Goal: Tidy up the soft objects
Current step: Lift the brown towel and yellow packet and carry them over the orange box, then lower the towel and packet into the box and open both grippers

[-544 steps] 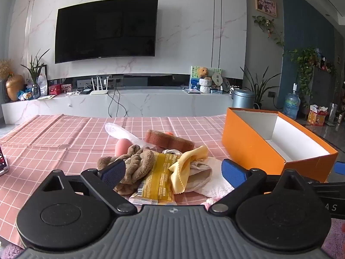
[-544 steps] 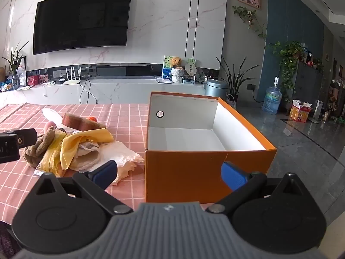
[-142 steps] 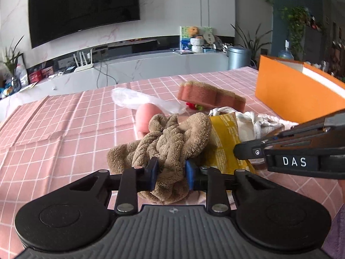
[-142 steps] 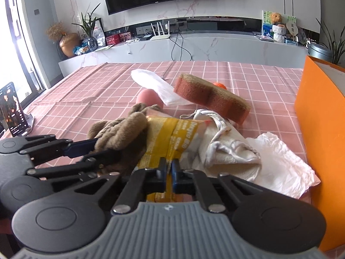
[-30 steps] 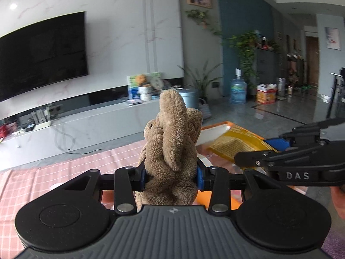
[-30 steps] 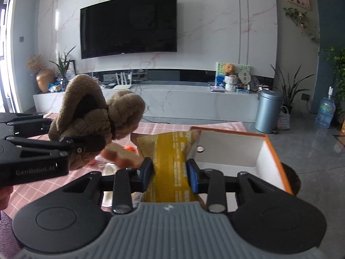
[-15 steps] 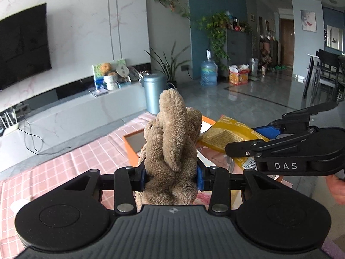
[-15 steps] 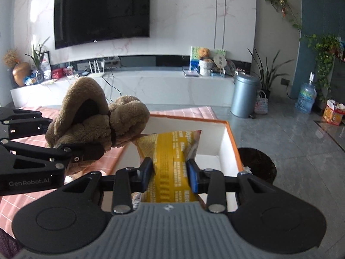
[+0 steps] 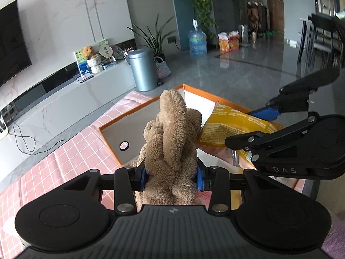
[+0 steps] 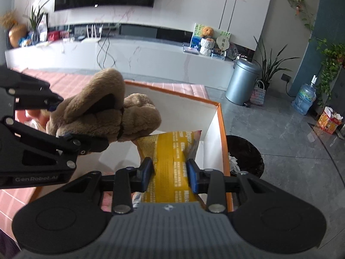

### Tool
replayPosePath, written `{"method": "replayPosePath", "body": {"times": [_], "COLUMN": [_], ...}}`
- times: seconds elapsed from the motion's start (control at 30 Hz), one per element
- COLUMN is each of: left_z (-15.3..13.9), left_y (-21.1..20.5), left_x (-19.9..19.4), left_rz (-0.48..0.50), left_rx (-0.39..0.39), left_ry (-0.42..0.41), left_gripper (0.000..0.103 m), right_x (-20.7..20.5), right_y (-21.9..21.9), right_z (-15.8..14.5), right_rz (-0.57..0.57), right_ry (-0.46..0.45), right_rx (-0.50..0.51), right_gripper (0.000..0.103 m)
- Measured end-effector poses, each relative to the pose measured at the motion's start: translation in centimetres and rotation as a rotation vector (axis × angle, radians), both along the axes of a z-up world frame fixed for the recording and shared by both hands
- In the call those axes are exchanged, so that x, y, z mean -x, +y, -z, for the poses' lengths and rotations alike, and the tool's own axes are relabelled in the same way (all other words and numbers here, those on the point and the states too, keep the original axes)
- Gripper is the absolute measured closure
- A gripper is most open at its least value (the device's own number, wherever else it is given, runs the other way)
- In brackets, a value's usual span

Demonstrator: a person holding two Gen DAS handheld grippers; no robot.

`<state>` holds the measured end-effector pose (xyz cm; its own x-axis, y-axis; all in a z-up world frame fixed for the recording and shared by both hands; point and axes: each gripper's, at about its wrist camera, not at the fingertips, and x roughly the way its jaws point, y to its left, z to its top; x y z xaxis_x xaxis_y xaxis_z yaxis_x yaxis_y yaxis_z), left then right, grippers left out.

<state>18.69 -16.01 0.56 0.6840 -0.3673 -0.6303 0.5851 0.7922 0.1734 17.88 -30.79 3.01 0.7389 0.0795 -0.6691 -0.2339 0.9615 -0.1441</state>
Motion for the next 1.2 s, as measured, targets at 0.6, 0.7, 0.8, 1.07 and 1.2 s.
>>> {"method": "replayPosePath", "body": {"times": [0.6,0.7,0.8,1.07,1.2], "left_z": [2.7,3.5,4.2,5.1,5.3], "left_y": [-2.6,-2.8,-3.0,-3.8,-3.9], "left_x": [-2.7,-3.1,-3.3,-3.3,-3.4], "left_rz": [0.060,0.070,0.077,0.101,0.106], "left_rx": [-0.062,-0.086,-0.114,-0.172,-0.196], "left_ry": [0.115,0.143,0.156,0.169,0.179], "left_gripper": [0.057,0.057,0.057,0.056,0.055], "right_x": [-3.6,-4.2,-4.5,-5.4,-5.3], "right_y": [-0.4,-0.1,0.3,0.8,1.1], "right_z": [2.7,3.5,4.0,5.1,5.2], "right_rz": [-0.054,-0.063,-0.077,-0.100,-0.106], "right_ry": [0.148,0.181,0.209,0.274,0.273], "right_rx": [0.111,0.130,0.155,0.203,0.216], "right_gripper": [0.068,0.068,0.068,0.068,0.072]}}
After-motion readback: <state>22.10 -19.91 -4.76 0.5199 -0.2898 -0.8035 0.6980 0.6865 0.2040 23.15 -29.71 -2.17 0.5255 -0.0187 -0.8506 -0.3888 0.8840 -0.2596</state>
